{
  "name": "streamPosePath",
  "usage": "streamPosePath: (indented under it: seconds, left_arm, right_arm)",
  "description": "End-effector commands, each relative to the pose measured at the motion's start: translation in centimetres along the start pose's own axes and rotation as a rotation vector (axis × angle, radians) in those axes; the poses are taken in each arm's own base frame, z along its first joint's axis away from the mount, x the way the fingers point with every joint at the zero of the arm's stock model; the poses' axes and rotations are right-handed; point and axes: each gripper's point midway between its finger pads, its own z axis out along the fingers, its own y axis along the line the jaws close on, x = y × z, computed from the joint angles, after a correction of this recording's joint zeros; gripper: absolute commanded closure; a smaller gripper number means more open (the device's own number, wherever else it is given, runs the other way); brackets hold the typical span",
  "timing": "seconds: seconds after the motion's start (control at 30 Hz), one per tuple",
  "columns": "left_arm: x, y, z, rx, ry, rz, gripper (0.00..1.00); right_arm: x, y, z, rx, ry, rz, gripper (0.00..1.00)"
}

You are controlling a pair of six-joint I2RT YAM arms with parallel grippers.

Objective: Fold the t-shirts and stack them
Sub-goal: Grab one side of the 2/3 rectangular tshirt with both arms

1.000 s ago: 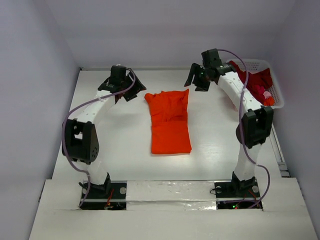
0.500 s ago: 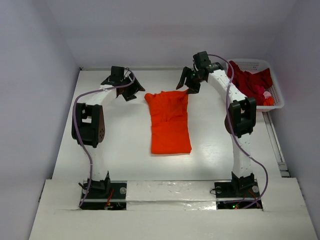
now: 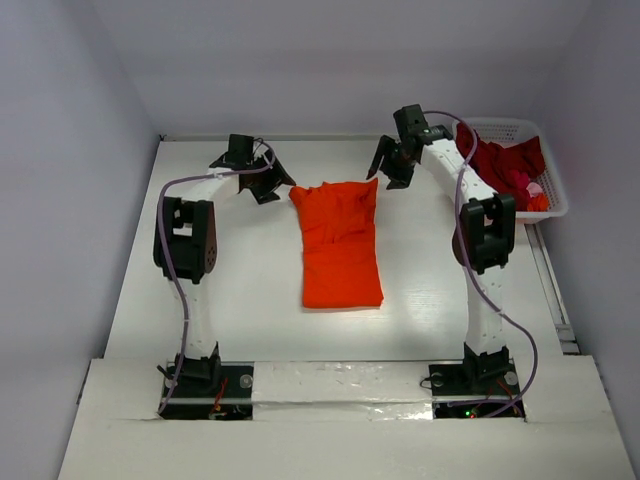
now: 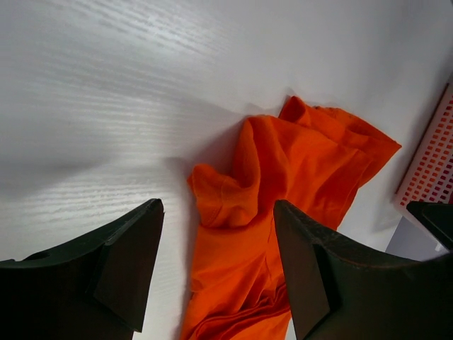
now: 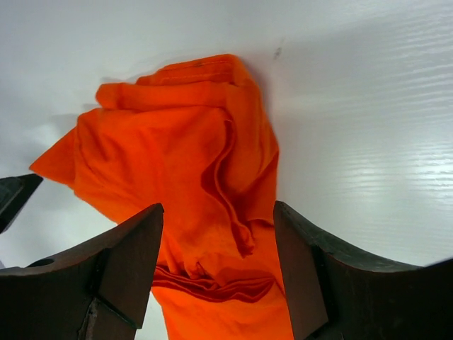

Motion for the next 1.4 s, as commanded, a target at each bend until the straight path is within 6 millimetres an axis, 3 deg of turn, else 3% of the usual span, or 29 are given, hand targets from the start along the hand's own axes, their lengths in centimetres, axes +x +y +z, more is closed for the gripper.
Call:
streamPosePath:
  seconds: [0.0,0.33,0.47,0.77,1.17,1.37]
  left_arm:
    - [-1.3,-2.4,-0.3,0.056,-0.017,0.038,0.4]
    - [-0.5,-3.2,2.3,0.059,0.043,0.023,0.4]
    - [0.1,-4.1,3.0,0.064,0.065,0.027,0.4]
    - [0.4,-3.3,4.2,0.047,0.08,0.009,0.41]
    - [0.4,-3.0,4.3,0.029,0.085,0.006,0.44]
    - [0.2,-3.4,4.0,0.033,0.083,0.003,0.45]
  right_arm:
    - [-0.2,-1.4,0.5,0.049,-0.002,0.046,0.31]
    - [0.0,-1.9,2.5,0.01,0.071,0.075,0.32]
    - [-0.1,-1.1,2.6,-0.05,0.096,0.095,0.32]
    - [-0.6,-0.2,3.4,-0.118,0.121,0.088,0.32]
    - [-0.3,0.6,4.0,-0.172,0.148,0.096,0.35]
    - [-0.8,-0.1,4.2,-0.122,0.117,0.124,0.45]
